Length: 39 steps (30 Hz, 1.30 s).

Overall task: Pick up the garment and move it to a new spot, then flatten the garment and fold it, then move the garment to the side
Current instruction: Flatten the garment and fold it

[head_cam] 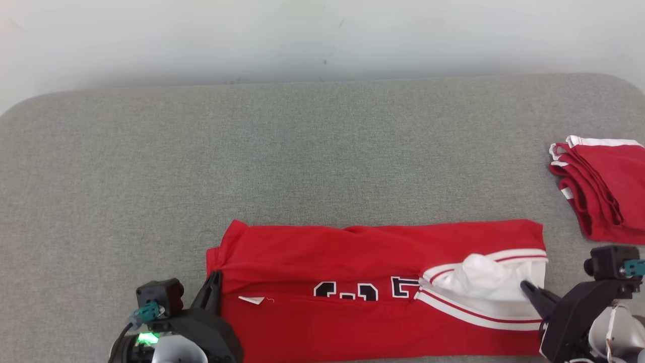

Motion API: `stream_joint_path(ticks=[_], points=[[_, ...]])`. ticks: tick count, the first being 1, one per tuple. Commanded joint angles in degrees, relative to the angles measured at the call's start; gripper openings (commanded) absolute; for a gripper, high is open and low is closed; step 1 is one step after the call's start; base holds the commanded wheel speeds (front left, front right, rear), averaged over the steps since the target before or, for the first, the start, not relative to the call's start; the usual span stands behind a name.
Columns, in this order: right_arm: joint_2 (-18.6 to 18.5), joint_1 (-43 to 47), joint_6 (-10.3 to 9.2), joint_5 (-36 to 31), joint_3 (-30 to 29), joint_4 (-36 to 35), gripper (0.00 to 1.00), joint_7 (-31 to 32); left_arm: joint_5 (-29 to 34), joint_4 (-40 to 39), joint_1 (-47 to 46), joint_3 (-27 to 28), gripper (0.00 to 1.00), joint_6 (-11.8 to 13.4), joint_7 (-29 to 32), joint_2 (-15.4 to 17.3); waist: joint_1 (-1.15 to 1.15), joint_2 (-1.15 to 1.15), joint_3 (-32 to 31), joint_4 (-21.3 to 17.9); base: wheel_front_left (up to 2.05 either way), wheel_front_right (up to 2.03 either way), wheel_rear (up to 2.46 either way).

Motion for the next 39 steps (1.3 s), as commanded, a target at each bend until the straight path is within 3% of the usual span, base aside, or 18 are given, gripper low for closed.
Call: stream_joint_path(ticks=[1,4,5,6,7,19,25,32,39], points=[[-0.2,0.8,0.00,-0.4,0.3,0.6,0.00,0.0,0.0,-0.1,1.0,0.1,0.00,0.4,-0.1,-0.2,0.01,0.00,-0.3,0.0,0.00,0.00,0.00],[-0.4,1.3,0.00,-0.7,0.8,1.3,0.02,0.0,-0.1,0.0,1.6,-0.1,0.00,0.7,0.1,-0.2,0.01,0.00,-0.5,-0.1,0.00,0.00,0.00],[-0.5,1.5,0.00,-0.6,1.1,1.7,0.14,0.1,-0.3,0.1,1.8,-0.1,0.00,0.7,0.0,-0.3,0.01,0.00,-0.6,-0.1,0.00,0.00,0.00],[-0.6,1.7,0.00,-0.6,1.3,2.0,0.45,0.1,-0.1,0.3,2.0,-0.3,0.44,0.8,-0.2,-0.2,0.01,0.00,-0.8,-0.1,0.00,0.00,0.00],[-0.7,1.8,0.00,-0.6,1.5,2.2,1.00,-0.1,0.2,0.5,2.2,-0.4,1.00,0.8,-0.5,0.0,0.01,0.00,-1.0,-0.1,0.00,0.00,0.00],[-0.9,2.6,0.00,0.8,-0.3,1.4,1.00,-2.2,2.2,0.0,5.8,2.9,1.00,-1.2,-11.6,1.4,0.01,0.00,-5.0,-0.6,0.00,0.00,0.00],[1.9,1.0,0.00,-0.1,-5.4,2.3,1.00,-3.3,8.6,-10.0,10.0,10.4,1.00,-3.3,-11.9,0.2,0.01,0.00,-6.6,0.1,0.00,0.00,0.00],[3.8,-2.9,0.00,-1.7,-7.7,8.7,1.00,-4.7,15.0,-15.1,13.8,17.7,1.00,-6.5,-11.9,-2.6,0.01,0.00,-6.4,1.2,0.00,0.00,0.00],[4.5,-7.2,0.00,-5.4,-9.8,18.6,1.00,-4.3,18.3,-14.2,12.2,20.4,1.00,-10.8,-11.9,-4.0,0.01,0.00,-4.8,3.0,0.00,0.00,0.00]])
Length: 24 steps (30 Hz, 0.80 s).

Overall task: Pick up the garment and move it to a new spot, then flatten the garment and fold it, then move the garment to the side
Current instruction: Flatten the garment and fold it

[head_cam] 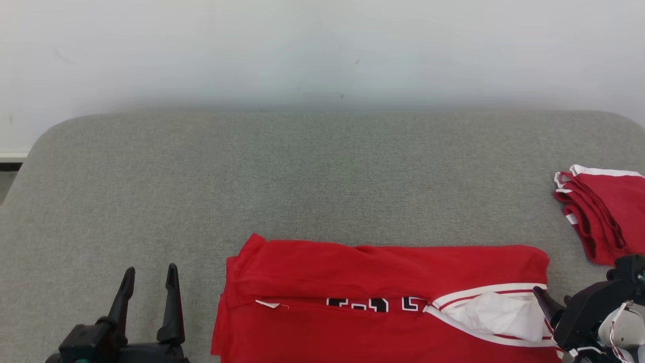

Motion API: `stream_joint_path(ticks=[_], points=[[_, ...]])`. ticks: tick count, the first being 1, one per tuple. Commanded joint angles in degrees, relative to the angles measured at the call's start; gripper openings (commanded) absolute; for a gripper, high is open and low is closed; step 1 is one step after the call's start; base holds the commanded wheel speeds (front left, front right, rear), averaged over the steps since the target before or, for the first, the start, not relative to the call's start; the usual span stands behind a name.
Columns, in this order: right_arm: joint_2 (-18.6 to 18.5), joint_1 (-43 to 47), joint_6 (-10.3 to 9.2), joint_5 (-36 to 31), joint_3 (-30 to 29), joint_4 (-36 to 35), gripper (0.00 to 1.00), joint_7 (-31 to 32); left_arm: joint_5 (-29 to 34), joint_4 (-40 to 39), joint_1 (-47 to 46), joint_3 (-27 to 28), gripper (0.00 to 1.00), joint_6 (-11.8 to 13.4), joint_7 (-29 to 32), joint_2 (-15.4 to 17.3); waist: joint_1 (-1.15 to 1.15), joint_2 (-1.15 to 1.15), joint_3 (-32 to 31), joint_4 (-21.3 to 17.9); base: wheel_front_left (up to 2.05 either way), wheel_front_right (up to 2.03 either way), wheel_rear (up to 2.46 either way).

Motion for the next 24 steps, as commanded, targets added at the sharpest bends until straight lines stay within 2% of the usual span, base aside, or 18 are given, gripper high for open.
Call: stream_joint_path(ticks=[1,12,18,19,20,21,24], points=[[0.4,-1.0,0.00,-0.7,-0.8,2.1,1.00,0.3,1.0,0.5,-1.6,0.5,1.00,-1.0,-0.2,-0.5,0.00,0.00,0.9,1.2,0.00,0.00,0.00],[1.1,-4.3,0.00,-3.4,-3.1,10.8,1.00,-0.9,2.6,2.9,-5.4,1.1,1.00,-3.8,-0.2,-1.7,0.00,0.00,3.4,3.3,0.00,0.00,0.00],[2.7,-4.5,0.04,-3.9,-1.1,15.4,1.00,1.7,2.9,4.1,-6.4,1.2,1.00,-4.4,-0.2,-2.2,0.00,0.00,4.0,3.9,0.00,0.00,0.00],[2.9,-4.4,0.08,-4.0,-0.4,15.5,0.74,1.9,2.9,4.2,-6.4,1.4,1.00,-4.5,-0.2,-2.2,0.00,0.00,4.0,3.9,0.00,0.00,0.00],[2.9,-4.5,0.12,-3.9,0.4,15.3,0.19,1.6,2.9,4.2,-6.4,1.5,1.00,-4.6,-0.2,-2.2,0.00,0.00,4.0,3.8,0.00,0.00,0.00],[2.9,-4.6,0.15,-3.5,1.0,14.9,0.00,0.7,2.9,4.3,-6.3,1.6,1.00,-4.7,-0.2,-2.3,0.00,0.00,4.0,3.8,0.00,0.00,0.00],[1.7,-5.0,0.06,-3.0,0.8,14.0,0.00,-1.0,2.8,4.3,-6.2,1.9,1.00,-4.9,-0.2,-2.3,0.00,0.00,3.9,3.7,0.00,0.00,0.00]])
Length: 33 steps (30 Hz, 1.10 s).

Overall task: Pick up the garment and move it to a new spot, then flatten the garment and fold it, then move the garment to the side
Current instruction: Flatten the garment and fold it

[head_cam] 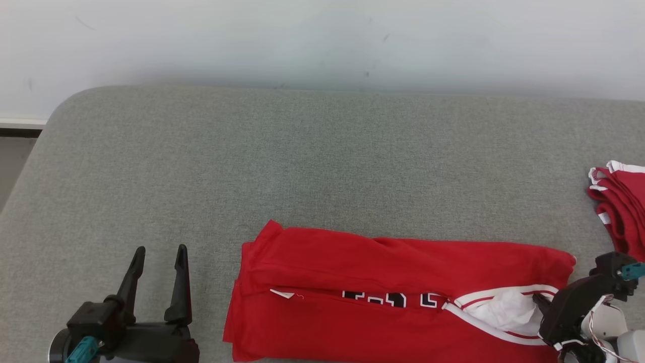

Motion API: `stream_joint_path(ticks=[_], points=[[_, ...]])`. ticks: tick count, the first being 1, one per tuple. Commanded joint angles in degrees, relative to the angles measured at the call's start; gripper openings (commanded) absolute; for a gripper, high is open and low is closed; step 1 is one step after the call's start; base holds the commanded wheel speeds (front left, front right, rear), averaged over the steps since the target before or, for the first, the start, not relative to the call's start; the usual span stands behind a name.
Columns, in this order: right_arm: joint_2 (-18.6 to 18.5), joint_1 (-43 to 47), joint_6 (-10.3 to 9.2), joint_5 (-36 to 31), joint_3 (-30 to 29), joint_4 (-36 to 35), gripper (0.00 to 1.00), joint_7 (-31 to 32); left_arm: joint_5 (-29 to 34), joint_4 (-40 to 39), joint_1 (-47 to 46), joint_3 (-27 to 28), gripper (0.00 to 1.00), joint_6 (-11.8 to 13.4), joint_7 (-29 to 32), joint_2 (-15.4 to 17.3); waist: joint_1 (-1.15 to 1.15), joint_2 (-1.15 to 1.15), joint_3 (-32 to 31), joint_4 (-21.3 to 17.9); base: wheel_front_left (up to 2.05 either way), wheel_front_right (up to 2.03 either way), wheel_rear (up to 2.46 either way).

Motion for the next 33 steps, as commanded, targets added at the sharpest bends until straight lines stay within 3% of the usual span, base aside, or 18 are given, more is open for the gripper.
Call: stream_joint_path(ticks=[1,8,20,27,33], points=[[0.2,0.5,0.13,0.0,0.2,0.6,0.00,-0.4,0.0,-0.2,-0.5,0.4,1.00,-0.1,-0.2,-0.1,0.00,0.00,-0.1,-0.1,0.00,0.00,0.00],[-3.5,-1.1,-0.02,-1.9,-1.8,-3.7,0.00,-3.5,-0.5,-0.5,0.6,1.0,1.00,-0.1,-0.2,-0.4,0.00,0.00,-1.1,-1.7,0.00,0.00,0.00],[-9.8,1.7,-0.01,-6.9,-7.1,-12.8,0.00,2.0,-1.5,-0.7,3.1,0.5,1.00,0.3,-0.2,-0.6,0.00,0.00,-4.0,-5.3,0.00,0.00,0.00],[-8.1,1.9,-0.01,-8.9,-4.9,-18.5,0.00,5.1,-1.4,-1.0,4.0,0.6,1.00,0.6,-0.2,-0.6,0.00,0.00,-5.2,-7.1,0.00,0.00,0.00],[-5.4,2.6,0.00,-6.0,4.6,-23.3,0.00,8.1,-0.5,-0.6,4.0,1.1,1.00,0.7,-0.2,-0.6,0.00,0.00,-6.2,-8.3,0.00,0.00,0.00]])
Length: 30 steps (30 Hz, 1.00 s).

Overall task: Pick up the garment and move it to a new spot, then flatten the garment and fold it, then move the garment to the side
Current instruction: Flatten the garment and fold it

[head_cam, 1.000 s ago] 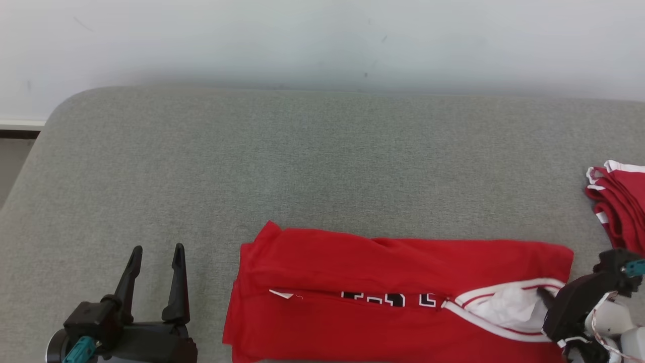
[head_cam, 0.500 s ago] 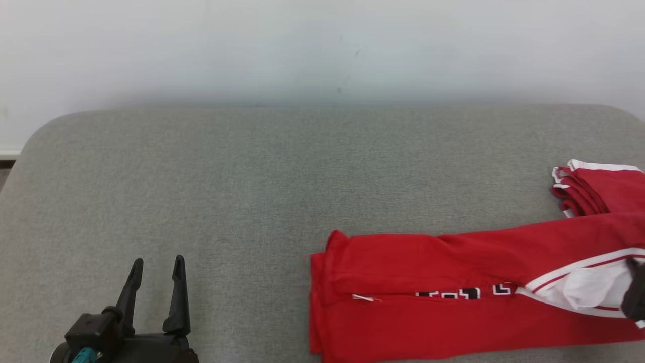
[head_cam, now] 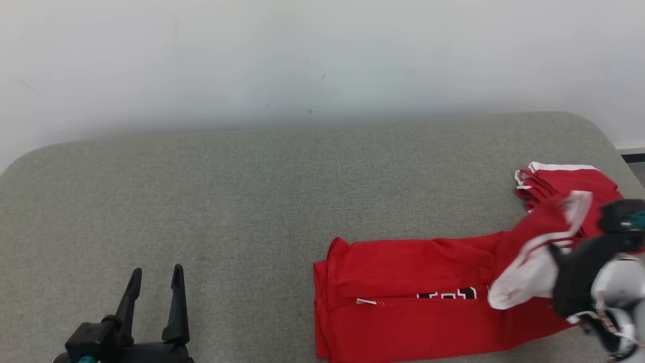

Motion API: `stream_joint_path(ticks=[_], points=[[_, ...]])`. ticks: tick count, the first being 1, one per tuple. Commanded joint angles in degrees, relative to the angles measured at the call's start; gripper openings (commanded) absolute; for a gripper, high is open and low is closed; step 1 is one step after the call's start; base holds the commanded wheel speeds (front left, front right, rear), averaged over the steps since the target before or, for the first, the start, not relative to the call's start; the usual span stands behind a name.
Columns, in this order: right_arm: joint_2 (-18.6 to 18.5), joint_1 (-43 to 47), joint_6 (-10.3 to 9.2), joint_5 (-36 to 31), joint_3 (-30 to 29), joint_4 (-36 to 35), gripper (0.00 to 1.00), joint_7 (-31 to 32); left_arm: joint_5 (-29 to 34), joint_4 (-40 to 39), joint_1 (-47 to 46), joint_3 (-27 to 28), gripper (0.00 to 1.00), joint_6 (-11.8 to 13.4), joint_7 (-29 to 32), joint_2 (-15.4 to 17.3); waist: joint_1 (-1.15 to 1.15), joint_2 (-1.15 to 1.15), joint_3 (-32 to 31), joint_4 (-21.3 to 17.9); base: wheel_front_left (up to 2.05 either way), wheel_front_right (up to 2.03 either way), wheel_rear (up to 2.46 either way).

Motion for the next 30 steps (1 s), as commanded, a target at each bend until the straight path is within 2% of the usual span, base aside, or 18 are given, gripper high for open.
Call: stream_joint_path(ticks=[1,7,13,21,30], points=[[0.2,0.2,-0.15,0.5,1.1,-0.4,0.00,-0.2,0.2,0.1,0.3,0.2,1.00,0.0,-0.1,0.0,0.00,0.00,-0.3,-0.3,0.00,0.00,0.00],[2.4,-2.2,-0.16,3.6,13.8,0.2,0.00,-0.6,0.4,0.2,0.2,0.1,1.00,-0.2,-0.1,0.0,0.00,0.00,-0.5,-0.1,0.00,0.00,0.00],[6.7,-6.1,-0.16,6.3,22.9,6.9,0.00,-2.2,0.2,0.3,0.4,-0.7,1.00,-0.4,-0.1,0.0,0.00,0.00,0.0,1.1,0.00,0.00,0.00],[10.9,-11.8,-0.16,9.0,26.8,19.1,0.00,-5.9,0.1,0.7,-1.1,-2.0,1.00,-0.5,-0.1,0.0,0.00,0.00,1.8,3.1,0.00,0.00,0.00],[11.9,-15.8,-0.16,13.9,34.1,28.4,0.00,-10.0,0.0,1.2,-2.1,-1.8,1.00,-0.5,-0.1,0.0,0.00,0.00,2.5,4.3,0.00,0.00,0.00]])
